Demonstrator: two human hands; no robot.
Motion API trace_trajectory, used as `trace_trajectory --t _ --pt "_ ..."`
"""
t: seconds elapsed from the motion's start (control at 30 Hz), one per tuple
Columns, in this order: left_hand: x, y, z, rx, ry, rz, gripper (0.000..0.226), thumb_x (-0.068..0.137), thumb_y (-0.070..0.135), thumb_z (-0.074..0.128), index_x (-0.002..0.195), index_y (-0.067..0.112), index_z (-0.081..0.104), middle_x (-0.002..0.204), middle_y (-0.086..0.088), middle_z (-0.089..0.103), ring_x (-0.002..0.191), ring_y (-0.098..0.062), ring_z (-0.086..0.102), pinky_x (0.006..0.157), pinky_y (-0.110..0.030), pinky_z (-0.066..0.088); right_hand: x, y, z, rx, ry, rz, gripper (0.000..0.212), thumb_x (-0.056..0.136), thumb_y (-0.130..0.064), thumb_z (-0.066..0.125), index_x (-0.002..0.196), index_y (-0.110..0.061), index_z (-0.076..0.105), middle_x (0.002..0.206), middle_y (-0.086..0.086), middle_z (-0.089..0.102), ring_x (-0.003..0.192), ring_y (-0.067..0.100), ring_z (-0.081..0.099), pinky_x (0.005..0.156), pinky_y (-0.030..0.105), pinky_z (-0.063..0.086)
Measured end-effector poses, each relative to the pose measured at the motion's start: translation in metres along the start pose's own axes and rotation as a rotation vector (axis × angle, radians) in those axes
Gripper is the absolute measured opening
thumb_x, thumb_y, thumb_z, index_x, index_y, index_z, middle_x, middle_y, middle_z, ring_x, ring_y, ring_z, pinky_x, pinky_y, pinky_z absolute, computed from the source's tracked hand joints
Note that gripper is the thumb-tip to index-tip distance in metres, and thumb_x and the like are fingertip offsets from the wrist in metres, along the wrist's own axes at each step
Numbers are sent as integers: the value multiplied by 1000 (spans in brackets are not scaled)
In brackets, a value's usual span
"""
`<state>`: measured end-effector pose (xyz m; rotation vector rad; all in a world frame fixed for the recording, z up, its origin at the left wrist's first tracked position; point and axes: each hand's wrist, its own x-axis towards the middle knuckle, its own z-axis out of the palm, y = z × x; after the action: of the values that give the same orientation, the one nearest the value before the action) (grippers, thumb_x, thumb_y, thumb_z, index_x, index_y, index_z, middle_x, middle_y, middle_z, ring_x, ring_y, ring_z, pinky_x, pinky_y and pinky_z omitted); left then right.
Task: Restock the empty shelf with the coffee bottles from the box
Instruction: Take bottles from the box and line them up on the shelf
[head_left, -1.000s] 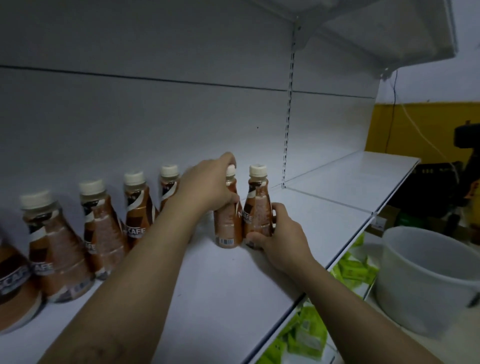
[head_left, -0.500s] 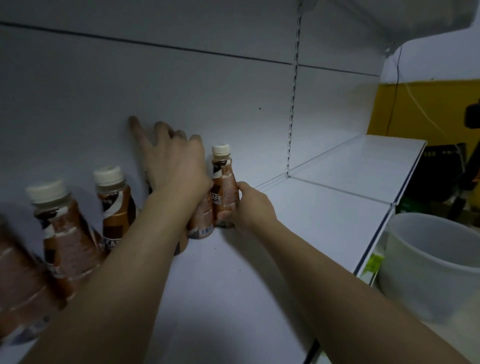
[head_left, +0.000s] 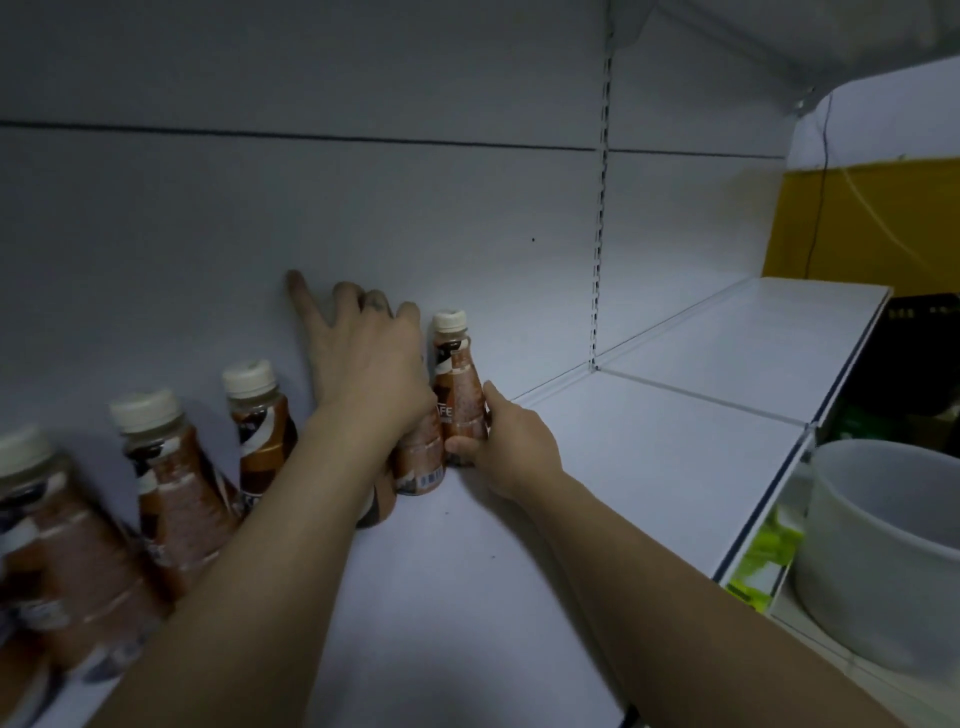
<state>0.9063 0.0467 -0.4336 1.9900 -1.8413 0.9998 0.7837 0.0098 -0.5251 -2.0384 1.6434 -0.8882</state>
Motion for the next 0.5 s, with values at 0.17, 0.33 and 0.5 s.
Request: trace_trajectory --t 0.17,0.33,0.5 --pt "-19 -2 -20 -148 -4 -2 64 71 34 65 131 21 48 140 -10 44 133 -29 32 114 -58 -5 -16 -8 -37 48 0 -3 106 80 -44 72 155 -14 4 153 10 34 138 28 36 109 41 34" --pt "-40 4 -41 -280 11 -8 56 76 46 66 126 24 54 128 -4 57 125 -25 43 117 -46 3 -46 -4 -91 -79 75 -116 105 77 -53 72 155 -22 8 157 4 27 142 24 30 113 44 31" --pt "-56 50 -75 -559 -35 26 62 76 50 69 132 29 49 135 2 54 126 -22 44 109 -40 24 -89 23 -136 -120 173 -116 101 79 -55 68 154 -23 10 159 1 24 144 22 26 115 43 28"
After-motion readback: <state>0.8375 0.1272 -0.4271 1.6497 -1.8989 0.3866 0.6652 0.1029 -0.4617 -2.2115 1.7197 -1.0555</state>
